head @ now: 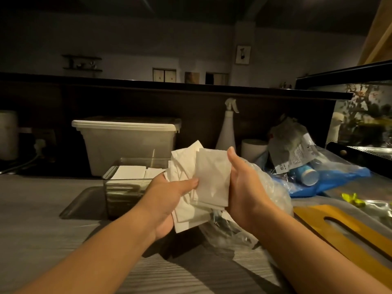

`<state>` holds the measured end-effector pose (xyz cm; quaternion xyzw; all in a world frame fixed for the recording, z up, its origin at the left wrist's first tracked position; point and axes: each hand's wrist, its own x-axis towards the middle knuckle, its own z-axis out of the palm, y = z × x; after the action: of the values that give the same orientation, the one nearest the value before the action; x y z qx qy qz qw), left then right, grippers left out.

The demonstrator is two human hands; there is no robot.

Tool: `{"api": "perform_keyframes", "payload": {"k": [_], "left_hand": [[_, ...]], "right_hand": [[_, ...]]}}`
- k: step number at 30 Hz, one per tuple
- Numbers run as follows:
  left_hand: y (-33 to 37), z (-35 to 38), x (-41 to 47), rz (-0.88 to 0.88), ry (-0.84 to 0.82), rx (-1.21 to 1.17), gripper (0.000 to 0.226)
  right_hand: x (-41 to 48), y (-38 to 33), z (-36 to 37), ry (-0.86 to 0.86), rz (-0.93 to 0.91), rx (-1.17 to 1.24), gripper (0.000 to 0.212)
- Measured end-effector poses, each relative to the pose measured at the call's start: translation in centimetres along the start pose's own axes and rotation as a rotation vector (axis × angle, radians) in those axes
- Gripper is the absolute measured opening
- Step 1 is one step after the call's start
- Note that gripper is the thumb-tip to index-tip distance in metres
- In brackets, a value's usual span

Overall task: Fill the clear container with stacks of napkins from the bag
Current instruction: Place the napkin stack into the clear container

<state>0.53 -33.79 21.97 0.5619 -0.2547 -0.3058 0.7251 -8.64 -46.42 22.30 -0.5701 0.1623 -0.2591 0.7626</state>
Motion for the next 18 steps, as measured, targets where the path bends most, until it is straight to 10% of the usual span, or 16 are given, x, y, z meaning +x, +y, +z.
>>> {"api": "perform_keyframes", "payload": {"k": [12,18], "left_hand": [[0.50,-0.33,0.02,0.000,-0.072,-0.015,0.027],[0.45,-0.62,0.34,0.058,0.010,0.045,0.026]], "right_hand": [[0.10,-0.05,-0.45,0.186,-0.402,-0.283,0.016],[0.18,-0.05,-0.68,0.105,-0.360,-0.329,0.035]]}}
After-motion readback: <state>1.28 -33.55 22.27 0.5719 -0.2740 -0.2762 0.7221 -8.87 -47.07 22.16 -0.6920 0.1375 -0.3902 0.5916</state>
